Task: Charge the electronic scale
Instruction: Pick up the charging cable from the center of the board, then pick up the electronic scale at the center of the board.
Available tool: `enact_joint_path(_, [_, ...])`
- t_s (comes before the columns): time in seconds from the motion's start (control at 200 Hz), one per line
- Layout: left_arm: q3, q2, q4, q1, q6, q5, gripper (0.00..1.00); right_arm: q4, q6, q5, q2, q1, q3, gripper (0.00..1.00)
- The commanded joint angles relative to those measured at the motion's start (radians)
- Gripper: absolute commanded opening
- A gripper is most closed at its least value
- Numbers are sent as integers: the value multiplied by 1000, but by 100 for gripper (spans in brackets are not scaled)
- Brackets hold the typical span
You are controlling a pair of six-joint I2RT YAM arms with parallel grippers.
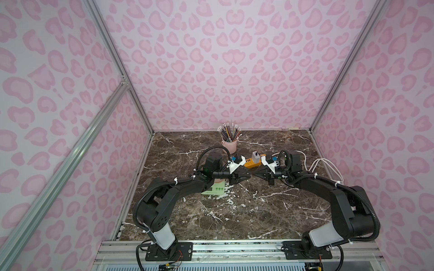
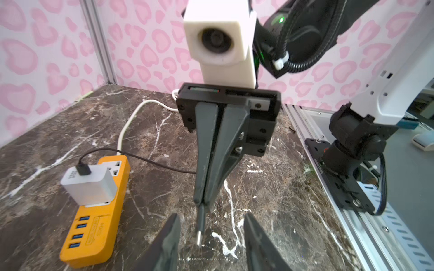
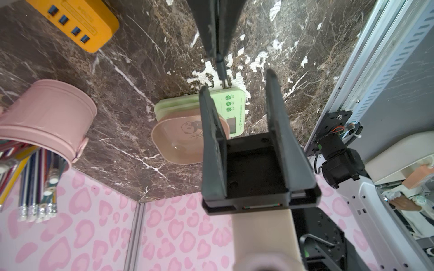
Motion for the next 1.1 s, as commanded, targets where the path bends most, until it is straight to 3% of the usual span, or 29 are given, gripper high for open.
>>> enact_joint_path(0.0, [-65,-77,133,56,-146,-121,53,-31,22,-11,36,-2,41,0])
enact_joint_path(0.055, [-96,-127,117,91,-189,-219,55,-59,40,-13,65,-2,71,0])
enact_joint_path(0.21, [-97,-208,-131,178,-284,-599,54,-136,104,-10,154,0,155,0])
enact_joint_path(0.395, [-101,-217,-301,252,-364,-838,55,-184,238,25,236,23,240,0])
enact_joint_path(0.45, [-84,-193,-348,256,-375,-888,60,-185,285,54,250,31,256,0])
enact_joint_path(0.805, [-52,-53,-426,273,-396,-792,60,-169,464,118,283,47,276,0])
enact_joint_path(0.965, [-58,-43,-429,271,-415,-739,48,-148,531,147,276,49,263,0])
enact_joint_path(1.095, [-58,-42,-438,272,-431,-732,33,-115,584,168,257,49,248,0])
